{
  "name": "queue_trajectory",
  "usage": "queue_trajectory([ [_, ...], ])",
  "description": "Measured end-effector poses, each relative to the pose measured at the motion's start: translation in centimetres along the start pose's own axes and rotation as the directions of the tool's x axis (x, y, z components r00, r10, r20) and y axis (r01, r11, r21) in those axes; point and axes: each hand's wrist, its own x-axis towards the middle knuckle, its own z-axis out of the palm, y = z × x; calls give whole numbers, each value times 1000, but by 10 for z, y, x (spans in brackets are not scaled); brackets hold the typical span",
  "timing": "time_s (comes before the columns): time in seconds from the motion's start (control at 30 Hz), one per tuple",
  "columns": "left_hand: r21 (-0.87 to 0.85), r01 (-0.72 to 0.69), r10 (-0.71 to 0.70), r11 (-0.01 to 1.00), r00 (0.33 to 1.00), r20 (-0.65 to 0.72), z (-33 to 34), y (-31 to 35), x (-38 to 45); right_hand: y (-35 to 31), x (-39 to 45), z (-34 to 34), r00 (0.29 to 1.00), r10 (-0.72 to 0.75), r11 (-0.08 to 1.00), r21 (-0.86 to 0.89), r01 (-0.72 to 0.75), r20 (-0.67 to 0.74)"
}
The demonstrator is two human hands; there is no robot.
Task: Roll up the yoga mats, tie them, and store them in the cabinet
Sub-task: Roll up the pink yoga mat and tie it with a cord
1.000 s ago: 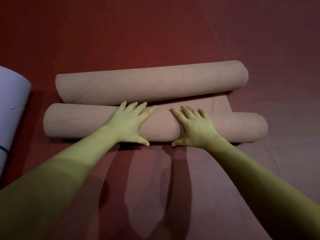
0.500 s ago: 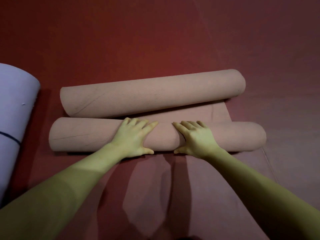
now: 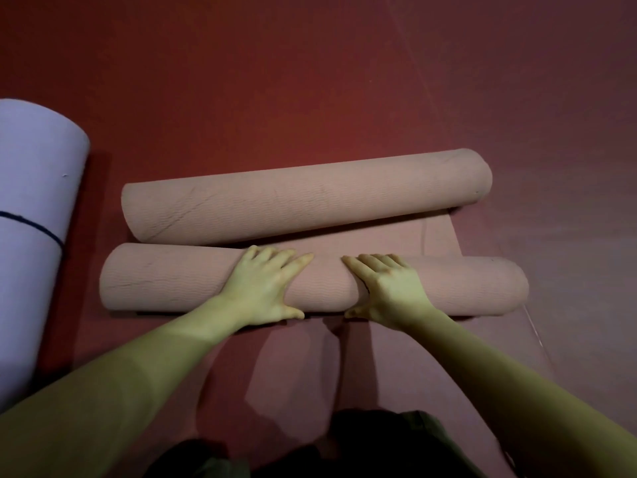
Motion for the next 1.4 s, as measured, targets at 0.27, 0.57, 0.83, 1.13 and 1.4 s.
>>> queue_trajectory([
  [0.27,-229,311,-287,922,949,129,-21,4,13,-10,-3,-2,990,88,995,-48,-83,114],
  [0.57,-79,442,-424,893,888,181,-31,-11,61,-8,19,-1,967,200,980,-41,-195,159],
  [0.83,-26,534,-529,845,841,116,-45,-47,106,13,63,-4,963,232,971,28,-238,140],
  [1.13,-135,547,-556,826,831,-33,-38,-64,136,50,135,-10,968,250,958,140,-251,28],
  [1.4,-69,435,-432,898,900,46,-20,-37,100,63,159,-10,964,266,953,151,-264,8],
])
